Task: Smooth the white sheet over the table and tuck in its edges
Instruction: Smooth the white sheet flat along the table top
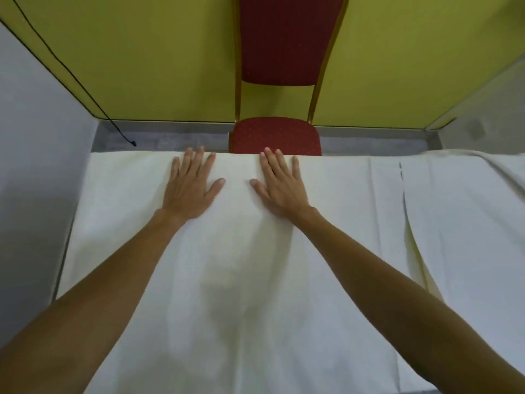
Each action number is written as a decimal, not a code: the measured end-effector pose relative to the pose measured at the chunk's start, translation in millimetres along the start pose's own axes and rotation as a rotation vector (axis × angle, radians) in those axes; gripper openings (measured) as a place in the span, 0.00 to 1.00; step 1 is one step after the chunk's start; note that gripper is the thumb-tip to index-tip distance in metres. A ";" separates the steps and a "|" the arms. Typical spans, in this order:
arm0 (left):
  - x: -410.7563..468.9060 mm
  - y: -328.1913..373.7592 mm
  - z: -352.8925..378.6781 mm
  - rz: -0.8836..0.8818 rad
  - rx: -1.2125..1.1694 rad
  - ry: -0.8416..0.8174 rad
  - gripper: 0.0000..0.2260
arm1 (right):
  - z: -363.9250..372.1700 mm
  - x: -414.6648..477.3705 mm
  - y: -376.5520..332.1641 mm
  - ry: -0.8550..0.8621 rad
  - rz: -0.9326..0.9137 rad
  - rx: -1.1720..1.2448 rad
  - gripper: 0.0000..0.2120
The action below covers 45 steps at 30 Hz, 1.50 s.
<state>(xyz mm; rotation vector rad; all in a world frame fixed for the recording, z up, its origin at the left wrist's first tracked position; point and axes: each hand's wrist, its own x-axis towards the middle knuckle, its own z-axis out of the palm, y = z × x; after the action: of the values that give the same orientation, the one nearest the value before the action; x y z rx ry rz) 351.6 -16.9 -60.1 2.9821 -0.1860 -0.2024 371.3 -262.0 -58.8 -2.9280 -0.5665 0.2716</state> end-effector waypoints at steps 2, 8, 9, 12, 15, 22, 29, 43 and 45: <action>-11.4 -34.3 -3.9 -0.071 0.005 0.041 0.33 | -3.0 -12.1 29.6 0.017 0.022 0.007 0.36; -57.7 -131.1 -23.5 -0.076 0.070 0.099 0.35 | -21.6 -77.2 173.8 0.052 0.270 0.028 0.36; -56.8 -132.1 -20.3 -0.062 0.079 0.113 0.35 | -23.6 -84.0 185.9 0.043 0.269 0.026 0.36; -52.8 -128.6 -18.2 -0.090 0.060 0.128 0.36 | -24.9 -84.1 191.1 0.031 0.272 0.015 0.37; -65.9 -99.0 -22.6 -0.205 -0.042 0.130 0.39 | -24.5 -87.9 150.4 0.050 0.308 0.055 0.39; -237.3 108.2 30.7 0.077 -0.246 0.113 0.33 | 34.7 -233.6 -13.5 0.162 0.055 0.132 0.33; -297.2 162.8 56.2 0.061 -0.097 0.000 0.34 | 51.9 -319.9 8.9 0.039 0.126 0.072 0.34; -314.2 213.1 11.5 0.138 -0.129 0.046 0.35 | -13.9 -421.1 88.0 0.090 0.364 0.122 0.36; -303.3 233.8 -4.7 0.225 -0.123 0.028 0.35 | -22.5 -432.5 83.2 0.121 0.419 0.153 0.35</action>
<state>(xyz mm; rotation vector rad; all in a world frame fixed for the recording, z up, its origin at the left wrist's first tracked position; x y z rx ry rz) 27.7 -205.5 18.3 2.8120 -0.4846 -0.1401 10.7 -505.7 12.7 -2.8582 0.0869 0.1717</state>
